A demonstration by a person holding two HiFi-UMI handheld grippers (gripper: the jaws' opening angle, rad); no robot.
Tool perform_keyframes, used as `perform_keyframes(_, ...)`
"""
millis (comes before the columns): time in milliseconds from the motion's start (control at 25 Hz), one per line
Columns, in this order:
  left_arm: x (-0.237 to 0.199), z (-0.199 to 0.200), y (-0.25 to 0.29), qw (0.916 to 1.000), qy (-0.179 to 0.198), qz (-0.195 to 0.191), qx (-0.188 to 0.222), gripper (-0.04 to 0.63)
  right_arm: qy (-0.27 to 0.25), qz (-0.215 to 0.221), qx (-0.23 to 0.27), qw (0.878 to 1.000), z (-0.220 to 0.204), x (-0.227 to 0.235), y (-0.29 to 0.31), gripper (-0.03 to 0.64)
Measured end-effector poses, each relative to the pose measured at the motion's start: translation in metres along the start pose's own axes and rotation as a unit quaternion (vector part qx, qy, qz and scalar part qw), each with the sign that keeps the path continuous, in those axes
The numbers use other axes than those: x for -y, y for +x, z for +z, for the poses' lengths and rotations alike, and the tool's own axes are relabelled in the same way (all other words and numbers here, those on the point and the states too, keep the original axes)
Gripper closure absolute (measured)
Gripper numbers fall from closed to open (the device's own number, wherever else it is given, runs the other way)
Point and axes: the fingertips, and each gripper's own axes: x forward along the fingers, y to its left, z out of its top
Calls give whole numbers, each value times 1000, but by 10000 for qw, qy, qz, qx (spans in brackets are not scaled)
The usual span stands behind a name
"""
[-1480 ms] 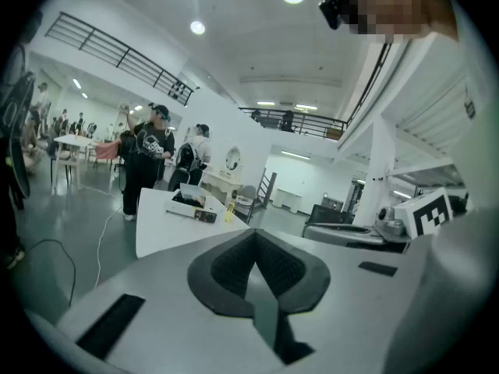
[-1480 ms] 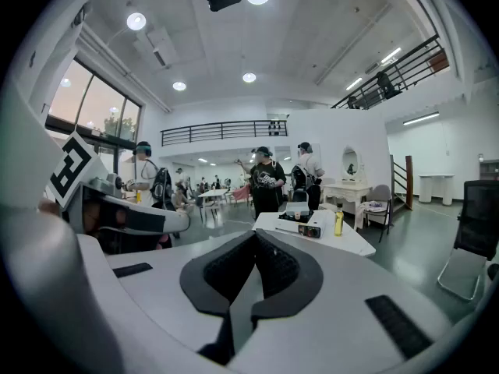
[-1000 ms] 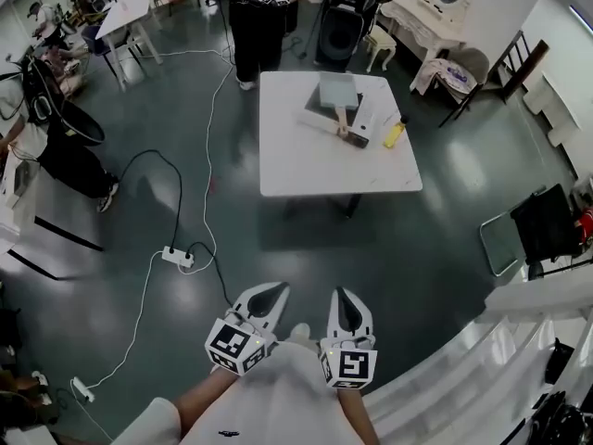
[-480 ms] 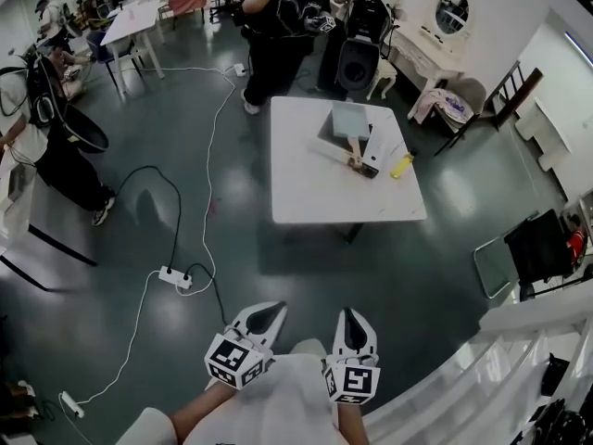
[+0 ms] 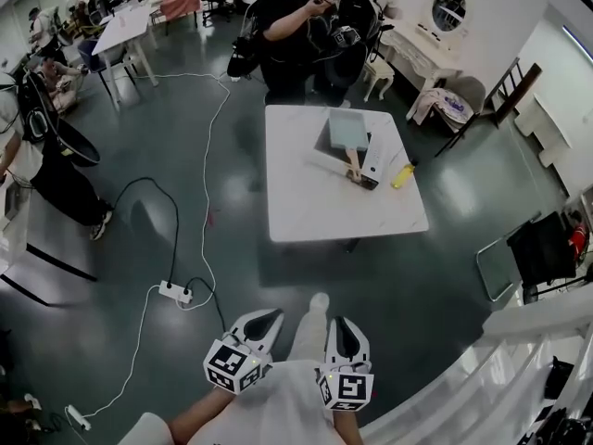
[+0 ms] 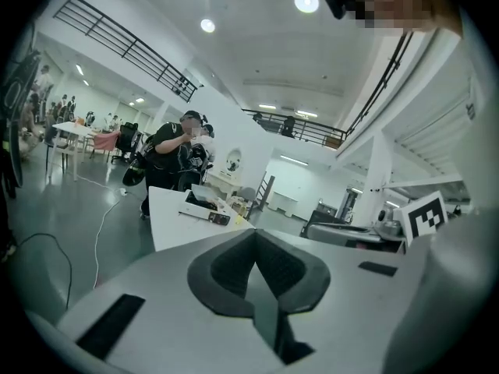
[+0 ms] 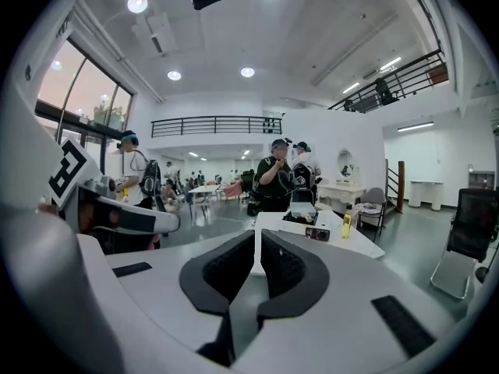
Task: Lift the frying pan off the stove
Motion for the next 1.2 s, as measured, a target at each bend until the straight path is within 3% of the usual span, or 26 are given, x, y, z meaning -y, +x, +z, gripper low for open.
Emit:
perform_keyframes(240,-28,19,61,9998,-52,184,-80,594,93,89,-31,9999,8,46,63,615)
perform_keyframes(440,-37,54,134,9995,-5,293,-85,594,35,213,-83,9997,27,110,130,615)
perform_keyframes(800,-46,102,283,9984,-120,537,-138,594,-80,831,-104,9965,67,214,237,615)
perform_keyframes(1000,-46,118,350,9982,-138,555,-207,594,71,1193,-51,9928,83,248,280,615)
perform_keyframes(1200,-56,129,376,9967,-213,754,-205,594,159,1353,-90,9906,90,267,307,615)
